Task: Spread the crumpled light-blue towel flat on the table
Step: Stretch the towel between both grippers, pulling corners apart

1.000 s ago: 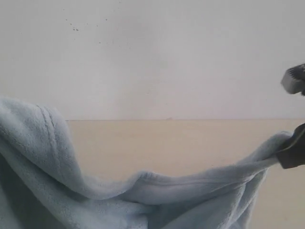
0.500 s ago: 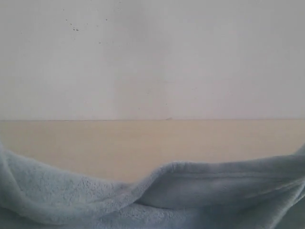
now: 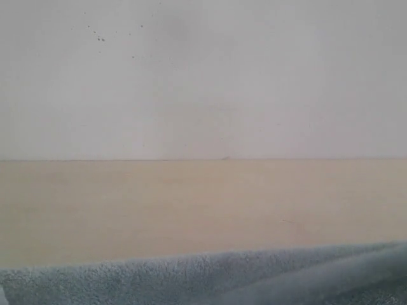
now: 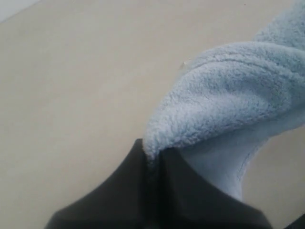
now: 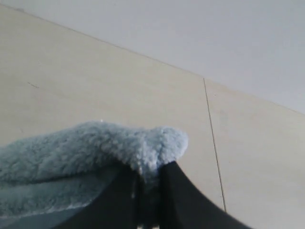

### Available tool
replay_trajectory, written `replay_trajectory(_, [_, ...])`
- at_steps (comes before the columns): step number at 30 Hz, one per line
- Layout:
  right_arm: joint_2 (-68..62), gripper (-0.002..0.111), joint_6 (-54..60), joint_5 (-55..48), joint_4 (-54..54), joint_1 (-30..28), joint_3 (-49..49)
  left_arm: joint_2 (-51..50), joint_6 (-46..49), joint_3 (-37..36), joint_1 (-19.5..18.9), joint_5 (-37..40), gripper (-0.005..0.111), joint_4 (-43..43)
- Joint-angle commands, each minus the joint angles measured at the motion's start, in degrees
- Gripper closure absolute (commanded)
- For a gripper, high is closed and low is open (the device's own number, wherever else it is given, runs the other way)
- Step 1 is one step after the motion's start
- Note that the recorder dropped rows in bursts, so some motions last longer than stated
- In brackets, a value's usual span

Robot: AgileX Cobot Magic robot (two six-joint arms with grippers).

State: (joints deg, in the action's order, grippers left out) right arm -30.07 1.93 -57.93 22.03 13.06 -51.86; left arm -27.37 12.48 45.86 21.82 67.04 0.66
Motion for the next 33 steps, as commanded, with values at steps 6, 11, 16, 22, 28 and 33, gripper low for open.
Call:
replay_trajectory(6, [-8.9,0.099,0.6,1.4,1.1,0.3,-0.8,-3.6,-8.1,-9.0,-0.1,-16.1,0.103,2.3])
replay_trajectory(11, [-19.1,0.099,1.6,4.6,1.1,0.3,-0.8,-12.1,-12.5,-11.1,-0.1,-20.1,0.103,5.8])
replay_trajectory(16, [-30.3,0.099,1.1,13.2,1.2,0.2,-0.8,-23.0,-15.4,-11.1,-0.1,-28.6,0.103,8.8])
replay_trajectory(22, [-45.5,0.099,-1.0,23.4,1.3,0.2,-0.8,-37.0,-24.8,-9.9,-1.6,-39.5,0.103,19.2])
replay_trajectory(28, [-61.2,0.099,-3.8,31.7,1.8,0.1,-8.7,-49.8,-37.1,-4.2,-8.6,-48.5,0.103,34.0])
replay_trajectory(33, [-73.9,0.099,-4.1,30.0,1.9,0.1,-25.7,-59.0,-40.1,5.6,-14.6,-53.5,0.101,37.7])
